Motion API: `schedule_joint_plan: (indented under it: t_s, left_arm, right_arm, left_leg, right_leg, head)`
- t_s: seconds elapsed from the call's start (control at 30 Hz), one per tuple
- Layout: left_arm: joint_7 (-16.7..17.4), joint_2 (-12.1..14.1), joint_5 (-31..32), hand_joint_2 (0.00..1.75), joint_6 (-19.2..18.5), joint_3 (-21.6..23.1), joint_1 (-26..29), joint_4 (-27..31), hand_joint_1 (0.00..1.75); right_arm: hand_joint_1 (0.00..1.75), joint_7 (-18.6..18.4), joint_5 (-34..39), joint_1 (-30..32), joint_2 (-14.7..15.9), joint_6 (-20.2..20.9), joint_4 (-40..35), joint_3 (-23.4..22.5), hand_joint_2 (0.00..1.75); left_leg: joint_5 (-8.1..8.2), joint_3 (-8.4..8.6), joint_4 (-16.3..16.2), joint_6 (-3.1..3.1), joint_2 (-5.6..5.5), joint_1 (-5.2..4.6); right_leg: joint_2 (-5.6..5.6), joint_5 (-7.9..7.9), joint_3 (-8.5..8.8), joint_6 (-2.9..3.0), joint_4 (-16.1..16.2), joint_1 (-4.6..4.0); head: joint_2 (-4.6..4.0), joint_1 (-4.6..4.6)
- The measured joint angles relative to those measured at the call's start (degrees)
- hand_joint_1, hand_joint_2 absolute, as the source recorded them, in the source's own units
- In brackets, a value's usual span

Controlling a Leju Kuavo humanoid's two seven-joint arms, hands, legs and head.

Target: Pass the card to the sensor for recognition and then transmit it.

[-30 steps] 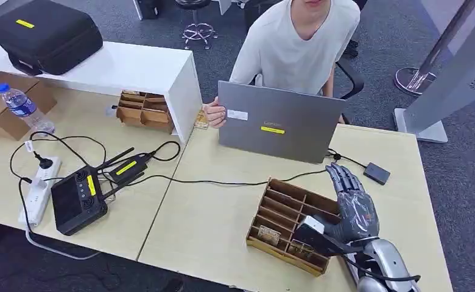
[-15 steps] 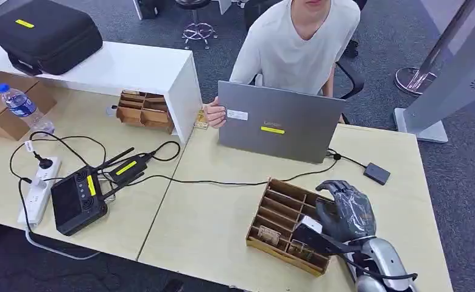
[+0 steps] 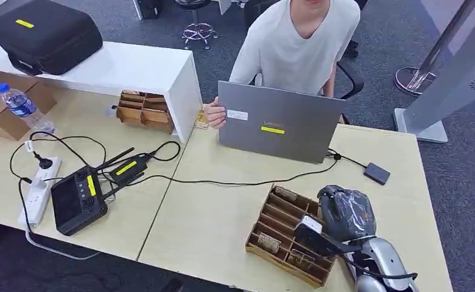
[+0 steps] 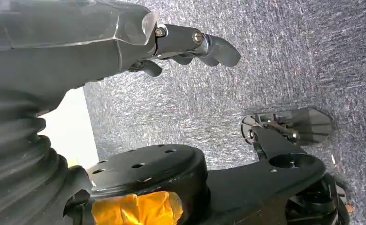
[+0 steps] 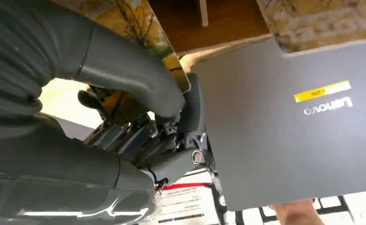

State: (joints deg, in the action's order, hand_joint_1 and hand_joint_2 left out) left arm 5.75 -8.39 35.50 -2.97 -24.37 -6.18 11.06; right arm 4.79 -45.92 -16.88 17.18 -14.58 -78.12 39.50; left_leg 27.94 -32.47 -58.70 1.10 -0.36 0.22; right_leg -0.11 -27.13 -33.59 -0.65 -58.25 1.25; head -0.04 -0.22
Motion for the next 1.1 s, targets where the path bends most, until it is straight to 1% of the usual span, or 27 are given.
schedule_joint_plan:
  t_s: [0.77, 0.9, 1.0, 1.1]
  left_arm:
    - [-0.1, 0.0, 0.5, 1.75, 0.1, -0.1, 0.0, 0.0, 0.0]
    - [-0.1, 0.0, 0.5, 1.75, 0.2, -0.1, 0.0, 0.0, 0.0]
    - [-0.1, 0.0, 0.5, 1.75, 0.2, -0.2, 0.0, 0.0, 0.0]
    - [-0.1, 0.0, 0.6, 1.75, 0.2, -0.2, 0.0, 0.0, 0.0]
  right_arm:
    - [1.75, -0.2, 0.0, 0.1, 0.0, -0.1, -0.2, 0.0, 1.75]
    - [1.75, -0.4, -0.2, 0.1, 0.2, -0.7, -0.7, 0.0, 1.75]
    - [1.75, -0.3, -0.5, 0.1, 0.2, -2.8, -1.6, -0.3, 1.75]
    - [1.75, -0.3, -1.0, -0.1, 0.4, -3.5, -2.6, -0.7, 1.75]
  left_leg:
    - [0.0, 0.01, 0.0, 0.0, 0.0, 0.0]
    - [0.0, 0.01, 0.0, 0.0, 0.0, 0.0]
    - [0.0, 0.0, 0.0, 0.0, 0.0, 0.0]
    - [0.0, 0.0, 0.0, 0.0, 0.0, 0.0]
  right_leg:
    - [0.0, 0.0, 0.0, 0.0, 0.0, 0.0]
    - [0.0, 0.0, 0.0, 0.0, 0.0, 0.0]
    - [0.0, 0.0, 0.0, 0.0, 0.0, 0.0]
    - [0.0, 0.0, 0.0, 0.0, 0.0, 0.0]
  head:
    - [0.0, 0.0]
    - [0.0, 0.0]
    - [0.0, 0.0]
    - [0.0, 0.0]
